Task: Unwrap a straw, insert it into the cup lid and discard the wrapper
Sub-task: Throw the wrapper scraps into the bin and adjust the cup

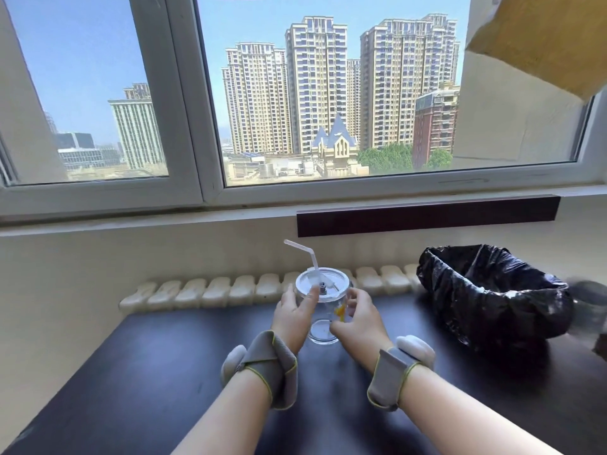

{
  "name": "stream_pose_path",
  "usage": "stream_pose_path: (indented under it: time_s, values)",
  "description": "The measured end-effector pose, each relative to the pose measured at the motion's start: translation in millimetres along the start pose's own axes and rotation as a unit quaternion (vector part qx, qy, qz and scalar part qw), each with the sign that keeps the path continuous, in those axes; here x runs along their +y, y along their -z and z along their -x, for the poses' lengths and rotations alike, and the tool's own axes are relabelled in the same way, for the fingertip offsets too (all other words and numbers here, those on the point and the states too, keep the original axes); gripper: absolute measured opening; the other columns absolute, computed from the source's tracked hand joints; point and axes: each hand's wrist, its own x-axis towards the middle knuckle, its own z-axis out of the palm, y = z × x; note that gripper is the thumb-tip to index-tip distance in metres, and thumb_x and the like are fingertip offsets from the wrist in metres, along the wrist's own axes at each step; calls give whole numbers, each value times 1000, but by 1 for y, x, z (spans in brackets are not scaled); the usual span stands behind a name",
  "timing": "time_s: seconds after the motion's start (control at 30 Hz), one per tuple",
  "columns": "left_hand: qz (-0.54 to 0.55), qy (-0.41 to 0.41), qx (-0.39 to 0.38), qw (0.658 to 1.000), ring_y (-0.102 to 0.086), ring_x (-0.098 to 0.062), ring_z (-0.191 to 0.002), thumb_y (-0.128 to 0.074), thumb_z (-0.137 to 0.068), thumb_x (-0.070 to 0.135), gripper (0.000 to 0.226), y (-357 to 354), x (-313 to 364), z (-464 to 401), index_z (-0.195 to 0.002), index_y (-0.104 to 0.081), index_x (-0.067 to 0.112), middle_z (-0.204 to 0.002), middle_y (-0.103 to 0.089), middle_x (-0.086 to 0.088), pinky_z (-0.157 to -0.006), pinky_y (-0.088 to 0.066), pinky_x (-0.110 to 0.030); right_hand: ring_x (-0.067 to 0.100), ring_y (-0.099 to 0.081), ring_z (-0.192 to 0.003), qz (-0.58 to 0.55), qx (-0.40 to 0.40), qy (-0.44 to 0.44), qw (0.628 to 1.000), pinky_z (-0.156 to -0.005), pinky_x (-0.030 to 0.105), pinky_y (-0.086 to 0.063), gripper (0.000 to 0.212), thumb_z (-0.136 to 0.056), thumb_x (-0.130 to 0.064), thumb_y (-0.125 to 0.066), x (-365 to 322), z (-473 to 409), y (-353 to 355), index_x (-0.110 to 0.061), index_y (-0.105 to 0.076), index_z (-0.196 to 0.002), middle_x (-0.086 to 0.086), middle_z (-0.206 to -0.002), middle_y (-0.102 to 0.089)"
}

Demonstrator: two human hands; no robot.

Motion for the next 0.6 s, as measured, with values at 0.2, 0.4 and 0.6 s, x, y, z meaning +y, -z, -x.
stream_pose_path:
  time_s: [0.2, 0.4, 0.6]
  values:
    - [-36, -4, 43, 998, -54, -16, -105, -80, -62, 41, 63, -2, -10, 9, -113, -49, 23, -117, -55, -1, -95, -44, -29, 14, -50, -101, -14, 9, 22, 1000, -88, 25, -40, 63, -66, -19, -76, 4, 0, -2, -15, -45, -121, 1, -111, -55]
    - [-12, -36, -50, 998, -49, -11, -118, -70, -74, 9, 74, 4, -6, 1, -138, -34, 17, -125, -52, 1, -100, -38, -23, 24, -57, -107, 3, 26, 31, 999, -93, 37, -47, 60, -65, -25, -76, 10, -4, -9, -18, -49, -119, 7, -117, -60]
    - [-25, -57, -76, 995, -45, 3, -103, -52, -81, -10, 70, 5, -8, -3, -140, -28, 20, -126, -45, 9, -74, -38, 5, 24, -56, -110, 13, 32, 32, 999, -96, 36, -45, 65, -64, -22, -76, 14, -10, -11, -18, -48, -122, 7, -122, -58]
